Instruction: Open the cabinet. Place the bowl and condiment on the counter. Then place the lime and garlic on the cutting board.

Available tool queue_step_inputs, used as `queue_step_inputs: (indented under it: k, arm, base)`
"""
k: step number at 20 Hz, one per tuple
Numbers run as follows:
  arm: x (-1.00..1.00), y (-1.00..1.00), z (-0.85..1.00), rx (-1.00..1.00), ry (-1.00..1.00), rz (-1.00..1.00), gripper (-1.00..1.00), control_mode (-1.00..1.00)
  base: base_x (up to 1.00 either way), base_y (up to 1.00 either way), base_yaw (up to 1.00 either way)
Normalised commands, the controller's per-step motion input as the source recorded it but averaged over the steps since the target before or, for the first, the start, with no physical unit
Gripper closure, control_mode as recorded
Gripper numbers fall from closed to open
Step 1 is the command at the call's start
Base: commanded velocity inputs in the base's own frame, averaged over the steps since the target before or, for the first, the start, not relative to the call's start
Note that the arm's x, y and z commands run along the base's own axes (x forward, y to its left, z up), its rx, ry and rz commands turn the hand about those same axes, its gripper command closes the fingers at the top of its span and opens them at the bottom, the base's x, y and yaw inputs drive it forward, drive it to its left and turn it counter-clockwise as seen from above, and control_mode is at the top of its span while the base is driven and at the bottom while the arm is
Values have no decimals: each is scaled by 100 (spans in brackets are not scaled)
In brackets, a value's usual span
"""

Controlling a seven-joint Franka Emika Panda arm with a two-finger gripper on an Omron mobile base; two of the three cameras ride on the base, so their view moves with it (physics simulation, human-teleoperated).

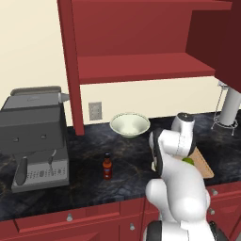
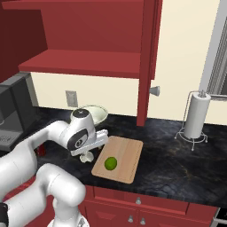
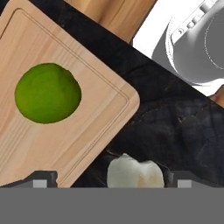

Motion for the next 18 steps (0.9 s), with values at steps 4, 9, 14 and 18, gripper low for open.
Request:
queue_step_inputs:
  k: [4, 9, 14, 18]
  arm:
    - [1, 32, 0, 4, 4, -15, -100, -100]
    - [1, 31, -15, 1, 1, -10, -100, -100]
    - [21, 12, -32, 0, 0, -8, -100, -100]
    - [28, 7, -22, 0, 0, -7, -100, -100]
  base:
    - [0, 0, 0]
    - [0, 0, 0]
    - [0, 0, 0]
    - [0, 0, 0]
